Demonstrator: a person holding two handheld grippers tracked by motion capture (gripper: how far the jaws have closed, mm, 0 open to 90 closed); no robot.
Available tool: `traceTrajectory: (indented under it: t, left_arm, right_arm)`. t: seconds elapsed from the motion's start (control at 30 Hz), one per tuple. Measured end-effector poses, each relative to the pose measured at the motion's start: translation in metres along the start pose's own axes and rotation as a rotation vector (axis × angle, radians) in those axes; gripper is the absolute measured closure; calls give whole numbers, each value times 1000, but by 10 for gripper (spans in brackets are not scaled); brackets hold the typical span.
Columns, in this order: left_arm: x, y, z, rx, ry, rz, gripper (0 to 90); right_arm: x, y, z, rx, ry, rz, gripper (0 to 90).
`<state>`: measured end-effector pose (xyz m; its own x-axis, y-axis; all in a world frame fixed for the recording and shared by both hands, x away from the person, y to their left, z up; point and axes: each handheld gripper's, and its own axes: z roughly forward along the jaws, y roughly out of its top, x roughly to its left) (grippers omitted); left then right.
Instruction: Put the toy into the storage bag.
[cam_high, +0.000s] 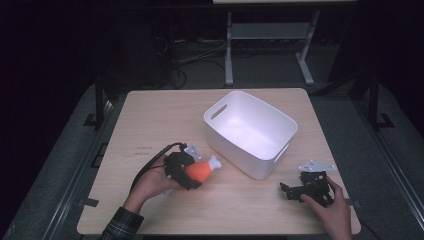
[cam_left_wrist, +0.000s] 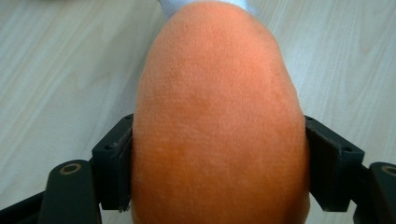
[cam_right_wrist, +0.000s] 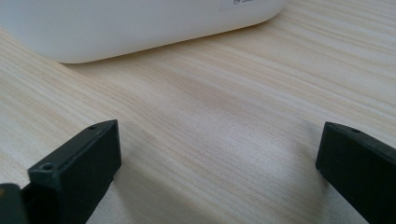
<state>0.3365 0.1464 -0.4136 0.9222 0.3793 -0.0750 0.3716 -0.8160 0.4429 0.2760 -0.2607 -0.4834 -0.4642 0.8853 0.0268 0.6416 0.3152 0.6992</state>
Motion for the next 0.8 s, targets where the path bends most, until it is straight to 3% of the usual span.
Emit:
traceTrajectory:
  t: [0.8]
  left_arm:
    - [3, 10, -35, -50, 15, 25, 233]
  right_arm:
    - [0, 0, 0, 1, 1, 1, 0]
